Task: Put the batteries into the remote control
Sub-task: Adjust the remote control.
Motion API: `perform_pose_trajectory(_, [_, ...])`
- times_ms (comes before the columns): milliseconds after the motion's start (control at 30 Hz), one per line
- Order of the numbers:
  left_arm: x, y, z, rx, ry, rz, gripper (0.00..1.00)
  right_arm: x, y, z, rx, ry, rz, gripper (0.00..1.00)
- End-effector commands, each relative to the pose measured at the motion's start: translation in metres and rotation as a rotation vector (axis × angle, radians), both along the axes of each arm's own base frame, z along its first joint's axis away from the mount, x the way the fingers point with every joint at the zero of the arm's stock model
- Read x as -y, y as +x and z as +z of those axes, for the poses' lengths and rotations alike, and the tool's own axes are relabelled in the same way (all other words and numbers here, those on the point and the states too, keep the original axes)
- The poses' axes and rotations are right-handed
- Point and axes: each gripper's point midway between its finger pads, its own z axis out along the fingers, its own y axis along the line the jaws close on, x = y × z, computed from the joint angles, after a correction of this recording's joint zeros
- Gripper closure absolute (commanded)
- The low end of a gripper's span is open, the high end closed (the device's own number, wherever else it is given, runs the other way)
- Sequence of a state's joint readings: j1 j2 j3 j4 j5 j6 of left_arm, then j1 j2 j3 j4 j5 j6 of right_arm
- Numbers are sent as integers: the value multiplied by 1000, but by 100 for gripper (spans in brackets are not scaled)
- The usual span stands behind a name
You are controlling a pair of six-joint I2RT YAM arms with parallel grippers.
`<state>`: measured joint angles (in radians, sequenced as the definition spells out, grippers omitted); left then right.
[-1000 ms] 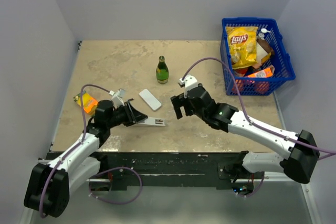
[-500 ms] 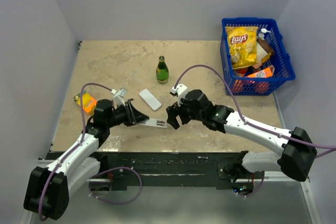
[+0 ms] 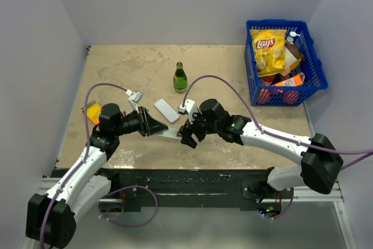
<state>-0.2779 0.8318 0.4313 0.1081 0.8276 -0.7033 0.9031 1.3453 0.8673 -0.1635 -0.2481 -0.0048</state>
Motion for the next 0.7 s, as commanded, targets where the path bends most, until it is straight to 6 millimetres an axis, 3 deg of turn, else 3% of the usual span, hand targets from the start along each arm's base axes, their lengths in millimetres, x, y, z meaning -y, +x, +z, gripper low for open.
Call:
perform_pose_trajectory(0, [6,-14,22,91,-11,-121,100,-21,-9,42,70,115,157,21])
perform_pose_trajectory(200, [9,-22,26,118,0,-184,100,-35,-29,58,25,172,299,20])
perform_pose_trajectory(333, [10,-24,38,161,-8,-203,100,-45,-36,64,-10,195,367,34])
perform_pose_trajectory(567, [9,-28,46,202,-7,-213,100,-48,-48,52,-92,180,427,78])
perform_pose_trajectory(600, [8,-28,46,215,-1,-209,100,-47,-48,53,-95,184,428,91])
perform_pose_trajectory(633, [8,-27,48,227,4,-197,100,-46,-51,53,-101,188,430,96])
perform_pose_trajectory(667, [7,-25,49,236,7,-185,94,-47,-51,56,-100,200,424,100])
